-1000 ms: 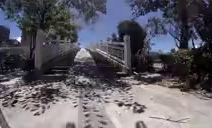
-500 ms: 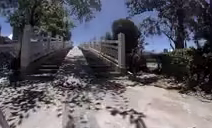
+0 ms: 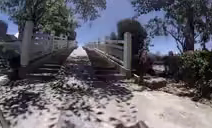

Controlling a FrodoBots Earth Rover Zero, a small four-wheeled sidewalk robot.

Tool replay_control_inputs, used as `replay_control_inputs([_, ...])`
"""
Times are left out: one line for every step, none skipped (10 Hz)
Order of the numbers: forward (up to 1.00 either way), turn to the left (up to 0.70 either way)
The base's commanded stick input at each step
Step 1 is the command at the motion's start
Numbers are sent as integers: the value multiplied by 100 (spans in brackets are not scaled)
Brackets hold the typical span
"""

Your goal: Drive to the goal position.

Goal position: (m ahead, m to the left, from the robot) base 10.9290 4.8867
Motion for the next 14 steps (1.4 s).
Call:
replay_control_inputs([45, 27])
replay_control_inputs([45, 27])
replay_control_inputs([45, 27])
replay_control_inputs([45, 15])
replay_control_inputs([45, 0])
replay_control_inputs([45, 0])
replay_control_inputs([45, 0])
replay_control_inputs([45, 3])
replay_control_inputs([45, 18])
replay_control_inputs([45, 27])
replay_control_inputs([45, 27])
replay_control_inputs([45, 27])
replay_control_inputs([45, 4])
replay_control_inputs([45, 0])
